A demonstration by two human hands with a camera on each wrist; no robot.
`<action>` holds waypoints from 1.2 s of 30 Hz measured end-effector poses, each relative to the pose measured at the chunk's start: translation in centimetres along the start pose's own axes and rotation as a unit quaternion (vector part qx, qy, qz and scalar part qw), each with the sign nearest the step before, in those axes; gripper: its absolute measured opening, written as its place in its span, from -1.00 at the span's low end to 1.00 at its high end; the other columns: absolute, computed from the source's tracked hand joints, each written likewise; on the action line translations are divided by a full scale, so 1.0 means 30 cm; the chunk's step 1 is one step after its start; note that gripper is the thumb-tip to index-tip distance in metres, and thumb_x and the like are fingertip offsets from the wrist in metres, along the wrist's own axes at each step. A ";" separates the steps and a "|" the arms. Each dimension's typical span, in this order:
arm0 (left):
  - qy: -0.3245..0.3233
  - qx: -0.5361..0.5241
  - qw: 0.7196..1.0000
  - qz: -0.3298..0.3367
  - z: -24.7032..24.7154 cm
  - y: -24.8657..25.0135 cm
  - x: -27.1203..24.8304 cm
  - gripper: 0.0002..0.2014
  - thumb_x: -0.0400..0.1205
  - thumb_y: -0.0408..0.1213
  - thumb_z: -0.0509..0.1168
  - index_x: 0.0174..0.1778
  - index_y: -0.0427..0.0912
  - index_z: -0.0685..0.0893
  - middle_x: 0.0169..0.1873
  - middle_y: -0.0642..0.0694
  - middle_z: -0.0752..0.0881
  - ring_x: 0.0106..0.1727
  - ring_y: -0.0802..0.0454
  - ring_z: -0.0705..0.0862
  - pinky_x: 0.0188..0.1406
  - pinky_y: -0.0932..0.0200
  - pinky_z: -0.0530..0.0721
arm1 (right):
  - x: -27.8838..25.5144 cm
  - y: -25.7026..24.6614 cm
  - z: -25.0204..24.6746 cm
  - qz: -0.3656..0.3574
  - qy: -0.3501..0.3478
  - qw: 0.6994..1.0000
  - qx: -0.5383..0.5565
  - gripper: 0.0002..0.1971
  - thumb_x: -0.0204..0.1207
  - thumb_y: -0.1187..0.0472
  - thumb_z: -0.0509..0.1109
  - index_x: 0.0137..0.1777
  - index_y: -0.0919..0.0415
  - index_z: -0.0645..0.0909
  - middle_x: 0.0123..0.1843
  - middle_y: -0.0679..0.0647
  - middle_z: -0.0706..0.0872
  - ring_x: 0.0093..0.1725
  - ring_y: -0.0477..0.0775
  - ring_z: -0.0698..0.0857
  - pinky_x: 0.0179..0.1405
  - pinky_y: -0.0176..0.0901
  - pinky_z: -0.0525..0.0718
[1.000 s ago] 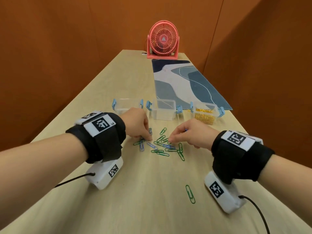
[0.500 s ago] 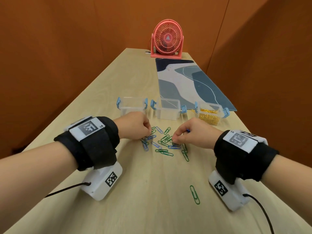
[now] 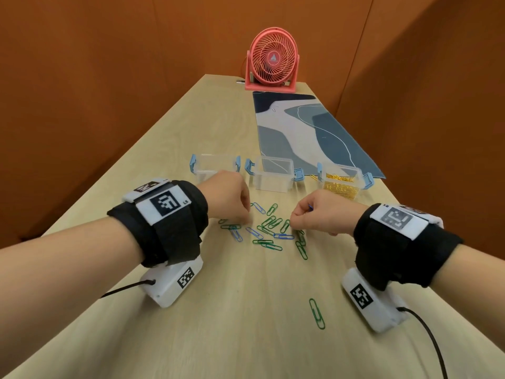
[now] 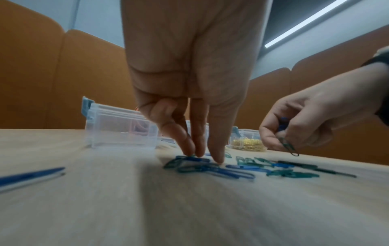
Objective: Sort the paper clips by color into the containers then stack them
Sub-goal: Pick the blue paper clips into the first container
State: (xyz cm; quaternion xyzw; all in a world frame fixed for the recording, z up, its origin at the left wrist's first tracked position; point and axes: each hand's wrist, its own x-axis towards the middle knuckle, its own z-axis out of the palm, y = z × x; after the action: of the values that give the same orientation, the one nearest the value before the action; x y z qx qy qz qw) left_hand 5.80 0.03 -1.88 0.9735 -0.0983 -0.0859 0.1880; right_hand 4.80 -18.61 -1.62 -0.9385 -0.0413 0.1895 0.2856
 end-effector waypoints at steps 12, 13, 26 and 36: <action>-0.022 0.038 0.999 0.012 -0.013 -0.020 0.025 -0.85 0.45 -0.36 0.47 -0.07 -0.19 0.82 -0.11 -0.10 0.80 -0.19 0.12 0.62 -0.30 0.39 0.54 | -0.026 -0.032 0.011 -0.128 0.016 0.983 -0.128 -0.86 0.36 0.10 0.56 -0.08 0.03 0.81 -0.68 -0.20 0.53 -0.54 -0.19 0.46 -0.62 -0.47 0.34; -0.030 0.048 0.998 0.013 -0.015 -0.021 0.028 -0.85 0.47 -0.34 0.46 -0.06 -0.18 0.81 -0.09 -0.09 0.80 -0.18 0.13 0.61 -0.32 0.41 0.52 | -0.024 -0.035 0.018 -0.130 0.021 0.982 -0.139 -0.85 0.36 0.10 0.56 -0.06 0.03 0.81 -0.63 -0.14 0.50 -0.52 -0.15 0.42 -0.59 -0.44 0.30; -0.046 0.046 0.992 0.113 -0.018 0.006 0.109 -0.77 0.49 -0.28 0.45 0.06 -0.10 0.75 -0.38 0.13 0.57 -0.21 0.11 0.55 -0.32 0.42 0.44 | -0.001 -0.033 0.013 -0.084 0.018 0.996 -0.036 -0.83 0.44 0.14 0.45 -0.15 0.26 0.73 -0.48 -0.07 0.51 -0.54 -0.19 0.44 -0.57 -0.46 0.38; -0.068 0.096 0.988 0.104 0.001 0.013 0.114 -0.90 0.57 -0.24 0.35 -0.05 -0.14 0.72 -0.17 0.02 0.65 -0.12 0.09 0.56 -0.09 0.25 0.49 | -0.002 -0.019 -0.015 0.056 -0.115 0.910 0.394 -0.90 0.54 0.34 0.14 -0.21 0.24 0.37 -0.26 0.19 0.60 -0.52 -0.07 0.41 -0.74 -0.43 0.30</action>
State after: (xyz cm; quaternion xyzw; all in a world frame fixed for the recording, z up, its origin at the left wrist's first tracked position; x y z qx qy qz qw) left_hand 9.04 -1.09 -2.21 0.9634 -0.2197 -0.1217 0.0941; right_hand 4.95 -18.37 -0.93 -0.7221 0.0568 0.3125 0.6145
